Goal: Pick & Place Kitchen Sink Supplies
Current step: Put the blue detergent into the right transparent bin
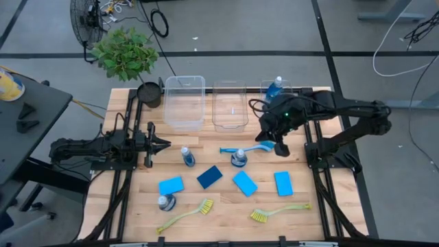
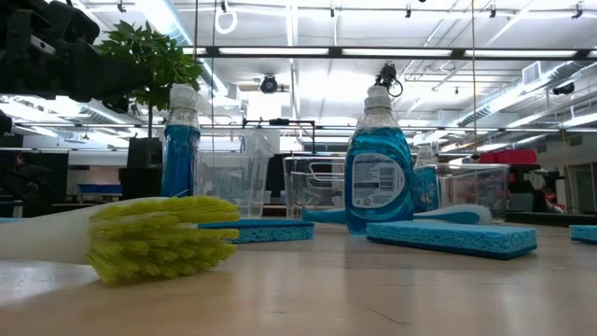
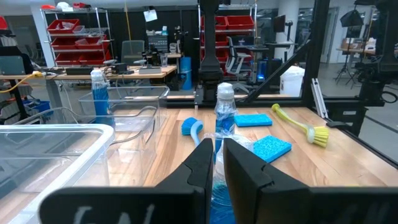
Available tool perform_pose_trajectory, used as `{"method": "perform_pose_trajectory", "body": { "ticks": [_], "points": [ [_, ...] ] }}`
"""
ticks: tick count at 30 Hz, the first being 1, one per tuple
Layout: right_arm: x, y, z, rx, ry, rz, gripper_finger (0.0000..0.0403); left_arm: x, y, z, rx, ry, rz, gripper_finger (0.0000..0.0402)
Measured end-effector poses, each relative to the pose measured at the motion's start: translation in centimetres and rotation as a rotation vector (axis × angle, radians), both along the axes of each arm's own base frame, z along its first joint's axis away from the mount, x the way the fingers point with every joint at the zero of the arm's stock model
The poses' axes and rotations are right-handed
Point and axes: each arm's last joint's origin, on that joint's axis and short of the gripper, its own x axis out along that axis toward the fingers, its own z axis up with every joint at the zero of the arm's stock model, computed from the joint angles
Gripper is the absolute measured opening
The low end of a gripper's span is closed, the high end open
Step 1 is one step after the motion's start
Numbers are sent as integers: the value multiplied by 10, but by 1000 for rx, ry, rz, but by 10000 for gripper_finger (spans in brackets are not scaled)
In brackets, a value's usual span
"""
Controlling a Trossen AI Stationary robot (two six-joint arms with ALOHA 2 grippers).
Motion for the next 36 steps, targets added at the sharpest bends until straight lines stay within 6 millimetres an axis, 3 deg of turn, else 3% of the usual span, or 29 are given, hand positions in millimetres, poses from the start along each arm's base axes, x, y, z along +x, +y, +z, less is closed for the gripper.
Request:
{"method": "perform_pose_trajectory", "body": {
  "ticks": [11, 17, 28, 36],
  "points": [
    [17, 7, -14, 14, 63, 3, 14, 0, 0, 0, 0, 0, 0, 44],
    [27, 8, -22, 16, 99, -3, 42, 0, 0, 0, 0, 0, 0, 44],
    [58, 7, -54, -35, 229, -77, 105, 0, 0, 0, 0, 0, 0, 44],
    [67, 7, -68, -65, 292, -104, 155, 0, 0, 0, 0, 0, 0, 44]
  ]
}}
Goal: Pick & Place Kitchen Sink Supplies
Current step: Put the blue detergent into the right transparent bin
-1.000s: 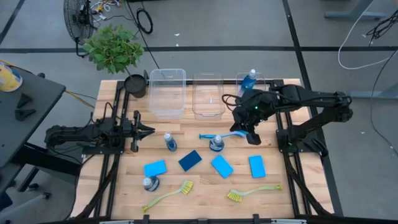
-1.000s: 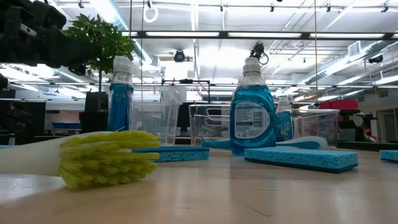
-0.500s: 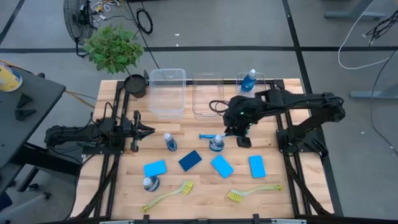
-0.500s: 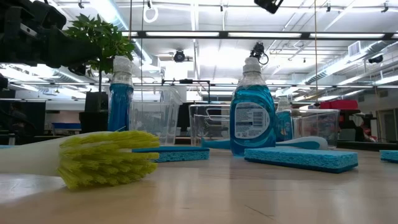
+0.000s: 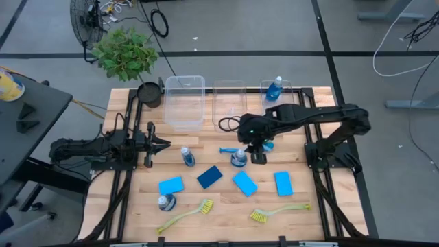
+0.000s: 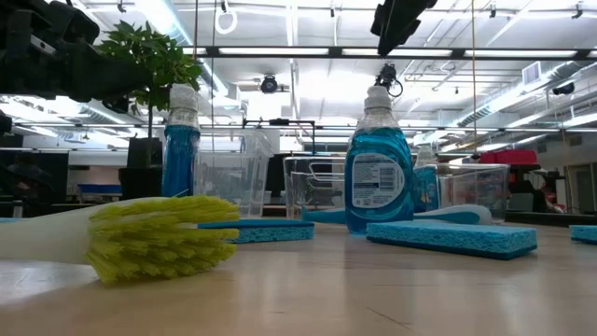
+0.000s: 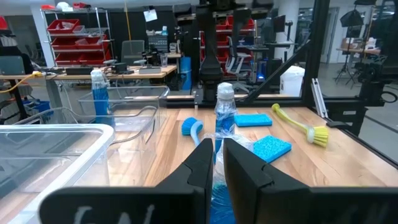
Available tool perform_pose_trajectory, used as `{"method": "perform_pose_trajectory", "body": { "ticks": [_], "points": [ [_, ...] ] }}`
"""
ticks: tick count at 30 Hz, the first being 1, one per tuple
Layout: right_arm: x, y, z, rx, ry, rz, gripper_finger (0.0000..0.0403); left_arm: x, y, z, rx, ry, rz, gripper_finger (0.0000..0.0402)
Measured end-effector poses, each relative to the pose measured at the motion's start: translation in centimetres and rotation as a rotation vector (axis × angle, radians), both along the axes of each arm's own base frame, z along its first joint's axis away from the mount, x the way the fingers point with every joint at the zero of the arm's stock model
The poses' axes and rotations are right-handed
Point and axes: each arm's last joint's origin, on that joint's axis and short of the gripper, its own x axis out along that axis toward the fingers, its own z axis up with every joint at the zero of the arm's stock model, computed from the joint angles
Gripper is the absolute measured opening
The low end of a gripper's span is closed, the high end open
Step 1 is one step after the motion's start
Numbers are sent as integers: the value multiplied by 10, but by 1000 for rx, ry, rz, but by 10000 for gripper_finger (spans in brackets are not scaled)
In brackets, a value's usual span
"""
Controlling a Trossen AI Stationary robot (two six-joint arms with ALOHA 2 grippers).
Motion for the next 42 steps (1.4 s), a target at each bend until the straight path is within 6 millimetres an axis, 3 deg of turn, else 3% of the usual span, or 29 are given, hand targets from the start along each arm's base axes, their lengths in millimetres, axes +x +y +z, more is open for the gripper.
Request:
{"method": "perform_pose_trajectory", "body": {
  "ticks": [9, 18, 42],
  "points": [
    [12, 3, -15, -22, 51, -2, 209, 0, 0, 0, 0, 0, 0, 44],
    [12, 5, -15, -21, 43, 6, 253, 0, 0, 0, 0, 0, 0, 44],
    [30, 4, -37, -50, 88, -3, 258, 0, 0, 0, 0, 0, 0, 44]
  ]
}}
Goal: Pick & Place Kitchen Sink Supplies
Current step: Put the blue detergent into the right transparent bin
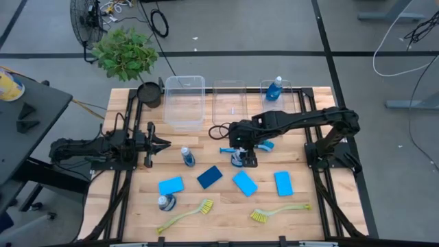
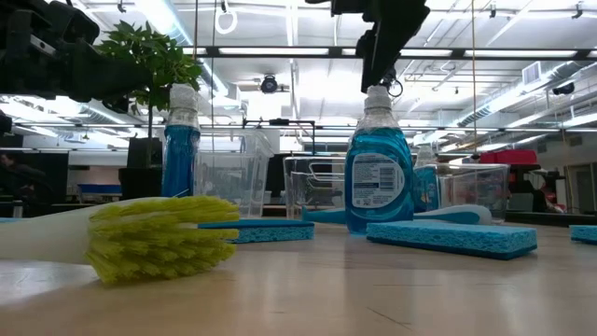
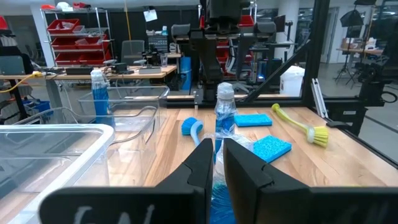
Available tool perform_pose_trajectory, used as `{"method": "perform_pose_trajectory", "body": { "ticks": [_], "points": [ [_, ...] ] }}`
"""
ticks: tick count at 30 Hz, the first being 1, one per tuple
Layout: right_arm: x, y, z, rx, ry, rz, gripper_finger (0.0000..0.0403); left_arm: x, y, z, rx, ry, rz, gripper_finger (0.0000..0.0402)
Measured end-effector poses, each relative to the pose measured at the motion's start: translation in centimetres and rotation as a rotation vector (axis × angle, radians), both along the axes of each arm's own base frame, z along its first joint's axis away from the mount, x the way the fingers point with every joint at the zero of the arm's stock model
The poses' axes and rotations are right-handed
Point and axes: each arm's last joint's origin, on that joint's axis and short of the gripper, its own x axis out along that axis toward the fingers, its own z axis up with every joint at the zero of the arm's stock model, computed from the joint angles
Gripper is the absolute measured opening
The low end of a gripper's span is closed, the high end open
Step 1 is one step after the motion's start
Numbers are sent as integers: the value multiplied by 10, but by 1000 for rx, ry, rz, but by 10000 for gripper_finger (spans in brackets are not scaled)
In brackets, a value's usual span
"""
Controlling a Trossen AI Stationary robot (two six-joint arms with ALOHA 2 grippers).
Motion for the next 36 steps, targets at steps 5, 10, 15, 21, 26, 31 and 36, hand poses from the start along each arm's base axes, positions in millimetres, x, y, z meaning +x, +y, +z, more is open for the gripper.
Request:
{"method": "perform_pose_trajectory", "body": {
  "ticks": [5, 10, 15, 21, 26, 31, 36],
  "points": [
    [0, 0, -4, 3, 18, 0, 258, 0, 0, 0, 0, 0, 0, 44],
    [-1, 0, -15, 2, 48, 1, 258, 0, 0, 0, 0, 0, 0, 44],
    [-2, 1, -21, 19, 56, 13, 258, 0, 0, 0, 0, 0, 0, 44],
    [1, 1, -20, 23, 22, 15, 257, 0, 0, 0, 0, 0, 0, 44],
    [3, 1, -20, 21, 8, 24, 249, 0, 0, 0, 0, 0, 0, 44],
    [3, 0, -20, 20, 7, 22, 239, 0, 0, 0, 0, 0, 0, 44],
    [3, 0, -19, 18, 1, 29, 237, 0, 0, 0, 0, 0, 0, 44]
  ]
}}
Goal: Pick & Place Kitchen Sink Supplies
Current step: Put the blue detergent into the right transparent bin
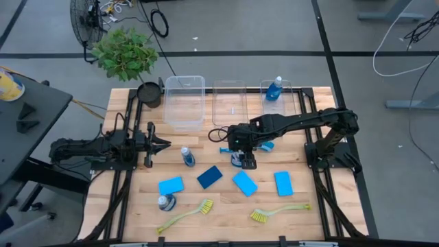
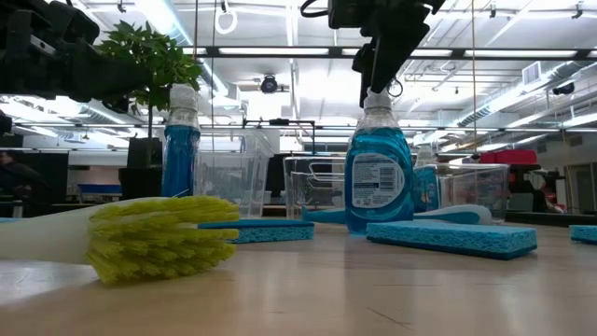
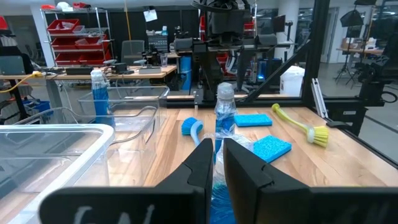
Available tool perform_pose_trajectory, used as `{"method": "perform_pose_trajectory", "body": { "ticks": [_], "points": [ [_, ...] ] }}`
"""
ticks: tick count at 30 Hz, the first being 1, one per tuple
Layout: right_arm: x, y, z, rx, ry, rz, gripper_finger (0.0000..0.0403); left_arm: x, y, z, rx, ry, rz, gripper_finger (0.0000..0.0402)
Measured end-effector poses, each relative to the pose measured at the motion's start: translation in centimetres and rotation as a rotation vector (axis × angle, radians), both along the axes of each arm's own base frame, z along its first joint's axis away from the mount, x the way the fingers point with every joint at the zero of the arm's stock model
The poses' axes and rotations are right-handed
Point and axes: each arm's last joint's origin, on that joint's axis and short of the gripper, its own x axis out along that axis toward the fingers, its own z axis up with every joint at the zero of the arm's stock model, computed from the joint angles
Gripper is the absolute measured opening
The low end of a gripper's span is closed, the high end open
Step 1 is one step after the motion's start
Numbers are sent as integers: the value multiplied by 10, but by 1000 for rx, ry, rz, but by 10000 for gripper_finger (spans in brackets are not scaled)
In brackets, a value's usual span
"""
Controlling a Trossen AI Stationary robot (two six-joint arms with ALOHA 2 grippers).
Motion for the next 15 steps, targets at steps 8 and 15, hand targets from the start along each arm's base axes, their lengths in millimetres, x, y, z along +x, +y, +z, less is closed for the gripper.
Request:
{"method": "perform_pose_trajectory", "body": {
  "ticks": [8, 15],
  "points": [
    [1, -1, 0, 0, -8, -3, 236, 0, 0, 0, 0, 0, 0, 44],
    [0, -1, 0, 8, -1, -25, 235, 0, 0, 0, 0, 0, 0, 44]
  ]
}}
